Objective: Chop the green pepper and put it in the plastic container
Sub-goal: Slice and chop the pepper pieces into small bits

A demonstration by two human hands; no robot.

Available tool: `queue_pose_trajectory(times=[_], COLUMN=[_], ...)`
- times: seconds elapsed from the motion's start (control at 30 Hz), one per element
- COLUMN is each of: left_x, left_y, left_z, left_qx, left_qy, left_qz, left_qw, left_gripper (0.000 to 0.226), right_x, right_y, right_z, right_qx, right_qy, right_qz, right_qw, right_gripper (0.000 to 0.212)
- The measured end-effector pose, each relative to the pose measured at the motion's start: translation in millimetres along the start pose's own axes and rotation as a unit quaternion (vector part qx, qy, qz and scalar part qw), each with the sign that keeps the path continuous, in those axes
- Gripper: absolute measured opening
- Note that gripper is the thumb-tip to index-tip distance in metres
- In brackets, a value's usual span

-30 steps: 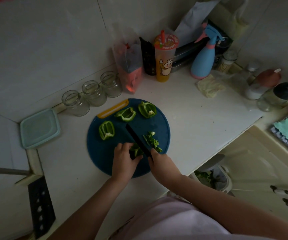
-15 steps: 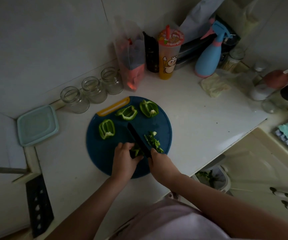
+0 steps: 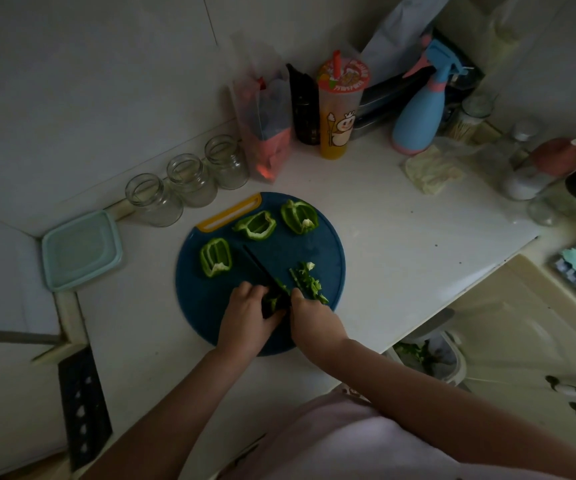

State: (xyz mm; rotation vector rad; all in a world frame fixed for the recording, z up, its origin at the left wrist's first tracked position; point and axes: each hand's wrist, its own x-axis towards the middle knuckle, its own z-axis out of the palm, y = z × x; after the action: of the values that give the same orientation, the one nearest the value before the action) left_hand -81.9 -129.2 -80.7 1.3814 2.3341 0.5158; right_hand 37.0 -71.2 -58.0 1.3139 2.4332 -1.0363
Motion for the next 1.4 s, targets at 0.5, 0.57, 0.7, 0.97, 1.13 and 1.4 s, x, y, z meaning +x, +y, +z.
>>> queue_pose_trajectory(times=[0.5, 0.57, 0.7, 0.97, 1.13, 1.4], left_x=[-12.2, -11.1, -10.7, -10.7, -9.8, -6.1], left_y=[2.5, 5.1, 5.6, 7.2, 8.7, 6.9], left_z=[4.7, 3.0, 2.9, 2.6, 3.2, 2.1], left_qx=[0.057, 0.054, 0.059, 0.06, 0.036, 0.006], left_qy=[0.035, 0.03, 0.031, 0.027, 0.029, 0.023], left_qz=[0.03, 0.021, 0.017, 0.007, -0.027, -0.044], left_qw=[0.997, 0.998, 0.998, 0.998, 0.999, 0.999], left_gripper=[0.048, 0.046, 0.043, 0.042, 0.04, 0.037], right_x=[-24.3, -26.4, -27.5, -28.1, -26.3, -20.7], right_y=[21.0, 19.8, 18.4, 17.3, 16.3, 9.0], right_z=[-8.2, -6.5, -3.7, 0.9, 6.1, 6.7], right_qx=[0.07, 0.067, 0.063, 0.032, 0.007, -0.008], right_qy=[0.023, 0.021, 0.015, 0.016, 0.014, -0.003], right_qz=[-0.02, -0.024, -0.019, -0.016, -0.013, 0.003], right_qw=[0.997, 0.997, 0.998, 0.999, 1.0, 1.0], right_gripper=[0.017, 0.017, 0.019, 0.019, 0.021, 0.019])
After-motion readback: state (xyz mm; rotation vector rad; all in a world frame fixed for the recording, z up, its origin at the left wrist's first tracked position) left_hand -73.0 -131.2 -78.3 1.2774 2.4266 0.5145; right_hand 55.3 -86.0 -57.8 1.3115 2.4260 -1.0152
